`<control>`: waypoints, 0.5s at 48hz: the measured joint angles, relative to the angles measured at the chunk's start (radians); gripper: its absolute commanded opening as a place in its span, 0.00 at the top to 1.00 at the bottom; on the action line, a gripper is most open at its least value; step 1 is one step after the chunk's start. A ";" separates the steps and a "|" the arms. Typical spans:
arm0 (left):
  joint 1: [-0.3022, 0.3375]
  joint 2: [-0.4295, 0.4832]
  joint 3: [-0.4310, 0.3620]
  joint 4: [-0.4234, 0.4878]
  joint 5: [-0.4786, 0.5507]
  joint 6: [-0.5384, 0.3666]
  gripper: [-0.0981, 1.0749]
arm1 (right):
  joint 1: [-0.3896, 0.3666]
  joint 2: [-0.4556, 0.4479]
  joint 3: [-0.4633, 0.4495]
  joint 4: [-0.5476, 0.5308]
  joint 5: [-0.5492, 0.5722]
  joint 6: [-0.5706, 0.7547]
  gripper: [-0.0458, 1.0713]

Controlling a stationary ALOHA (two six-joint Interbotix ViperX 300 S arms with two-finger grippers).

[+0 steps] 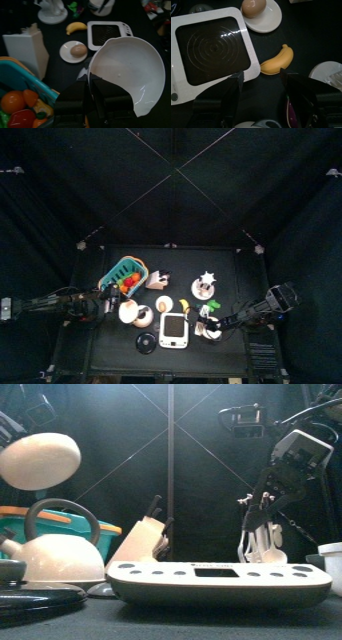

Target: Place pan left of pot lid

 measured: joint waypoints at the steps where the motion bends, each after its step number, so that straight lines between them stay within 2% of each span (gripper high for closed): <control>1: -0.012 -0.002 0.000 -0.005 0.012 -0.002 0.47 | 0.000 0.000 0.000 -0.002 0.000 0.000 0.14; 12: -0.106 -0.005 0.026 -0.078 0.060 -0.005 0.46 | 0.000 0.000 0.000 0.003 0.000 0.000 0.14; 24: -0.114 -0.005 0.095 -0.204 0.084 -0.008 0.46 | -0.002 0.000 -0.002 0.008 0.000 0.000 0.14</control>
